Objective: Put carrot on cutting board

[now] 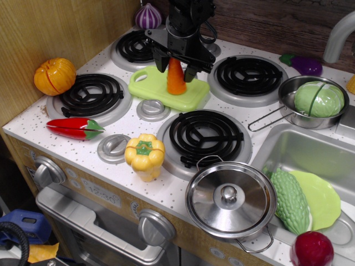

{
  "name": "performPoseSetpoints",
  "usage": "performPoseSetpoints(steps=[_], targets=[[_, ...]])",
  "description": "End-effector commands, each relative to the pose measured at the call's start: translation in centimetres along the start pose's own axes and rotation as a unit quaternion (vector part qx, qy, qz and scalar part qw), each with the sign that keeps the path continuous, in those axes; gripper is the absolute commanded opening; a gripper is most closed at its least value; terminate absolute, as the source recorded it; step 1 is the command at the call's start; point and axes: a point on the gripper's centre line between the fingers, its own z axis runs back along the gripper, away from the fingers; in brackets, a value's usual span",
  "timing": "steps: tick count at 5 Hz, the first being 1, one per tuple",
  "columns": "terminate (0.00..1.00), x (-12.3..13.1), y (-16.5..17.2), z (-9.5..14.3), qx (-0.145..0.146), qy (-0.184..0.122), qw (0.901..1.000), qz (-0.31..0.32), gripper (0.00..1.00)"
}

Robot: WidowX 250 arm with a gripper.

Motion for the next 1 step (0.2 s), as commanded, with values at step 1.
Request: performPoseSetpoints(steps=[1], targets=[[1.0,1.62,0.72,2.42,0.001,-0.038,0.9992,0.01,1.0]])
